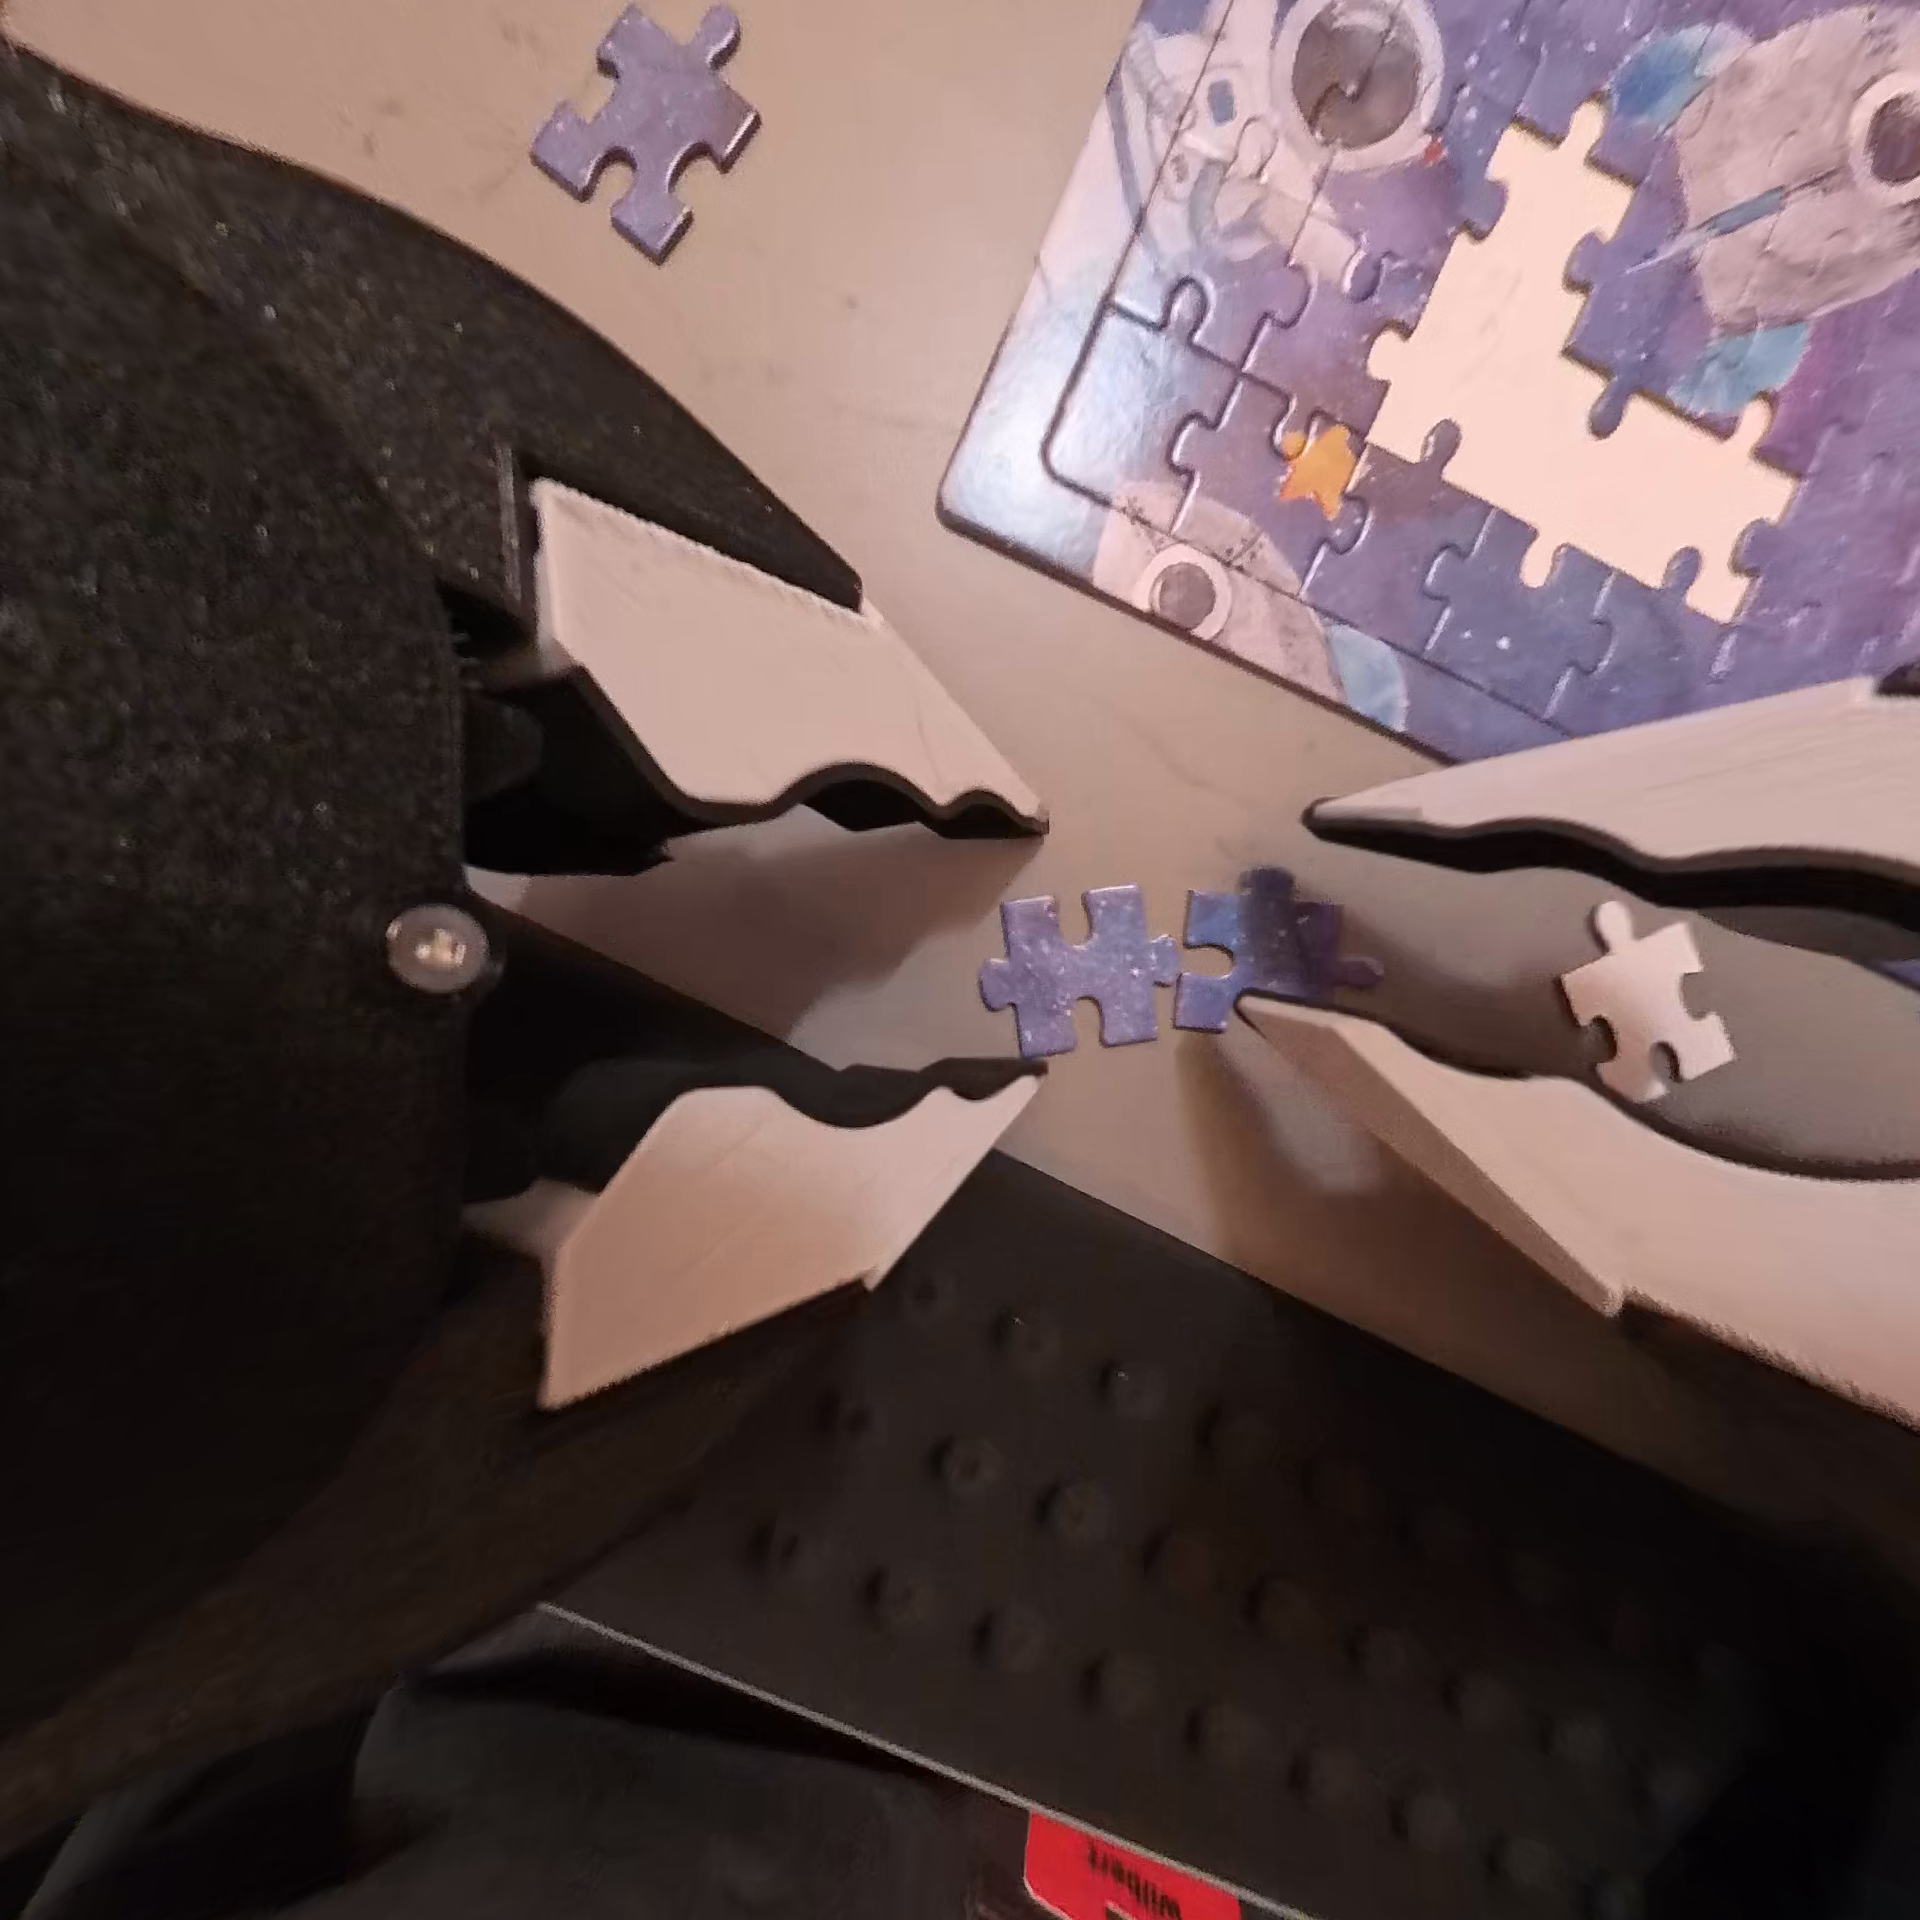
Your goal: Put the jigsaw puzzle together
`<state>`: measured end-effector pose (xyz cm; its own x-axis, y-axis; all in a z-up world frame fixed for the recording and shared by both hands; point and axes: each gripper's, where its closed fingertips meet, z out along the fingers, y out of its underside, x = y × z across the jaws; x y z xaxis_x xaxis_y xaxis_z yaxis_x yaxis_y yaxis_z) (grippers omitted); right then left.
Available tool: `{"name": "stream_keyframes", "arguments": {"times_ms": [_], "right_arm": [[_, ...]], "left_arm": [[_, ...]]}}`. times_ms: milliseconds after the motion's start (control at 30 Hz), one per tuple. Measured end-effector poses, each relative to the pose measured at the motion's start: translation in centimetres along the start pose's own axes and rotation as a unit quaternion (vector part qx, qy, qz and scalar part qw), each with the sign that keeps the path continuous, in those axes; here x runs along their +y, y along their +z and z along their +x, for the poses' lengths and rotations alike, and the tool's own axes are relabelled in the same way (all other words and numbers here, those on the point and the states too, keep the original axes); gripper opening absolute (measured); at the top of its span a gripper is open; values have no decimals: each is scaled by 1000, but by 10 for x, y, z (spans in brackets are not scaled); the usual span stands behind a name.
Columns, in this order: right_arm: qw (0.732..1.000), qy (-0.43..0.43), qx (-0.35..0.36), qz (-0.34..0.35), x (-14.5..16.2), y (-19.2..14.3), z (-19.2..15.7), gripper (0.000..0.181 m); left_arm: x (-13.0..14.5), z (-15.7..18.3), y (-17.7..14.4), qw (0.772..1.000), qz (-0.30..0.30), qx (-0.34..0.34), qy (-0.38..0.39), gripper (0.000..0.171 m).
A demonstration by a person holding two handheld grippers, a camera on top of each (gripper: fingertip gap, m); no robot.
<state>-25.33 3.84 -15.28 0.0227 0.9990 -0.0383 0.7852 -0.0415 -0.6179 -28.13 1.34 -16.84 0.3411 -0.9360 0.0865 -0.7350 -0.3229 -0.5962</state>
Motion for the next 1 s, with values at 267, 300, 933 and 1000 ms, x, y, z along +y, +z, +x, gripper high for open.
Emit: {"name": "stream_keyframes", "arguments": {"times_ms": [267, 300, 933, 1000], "right_arm": [[998, 57, -10, 37, 14, -9, -12, 28], [997, 62, -11, 42, 15, -11, -14, 29], [990, -110, -87, -15, 3, 20, -38, 30], [990, -105, -97, -12, 3, 20, -37, 29]], "left_arm": [[-6, 5, 5, 1000, 7, -6, -8, 2], [-7, 3, 4, 1000, 10, -18, 1, 0], [-1, 21, 2, 997, 6, 77, 28, 9], [-1, 18, 2, 997, 7, 70, 27, 8]]}}
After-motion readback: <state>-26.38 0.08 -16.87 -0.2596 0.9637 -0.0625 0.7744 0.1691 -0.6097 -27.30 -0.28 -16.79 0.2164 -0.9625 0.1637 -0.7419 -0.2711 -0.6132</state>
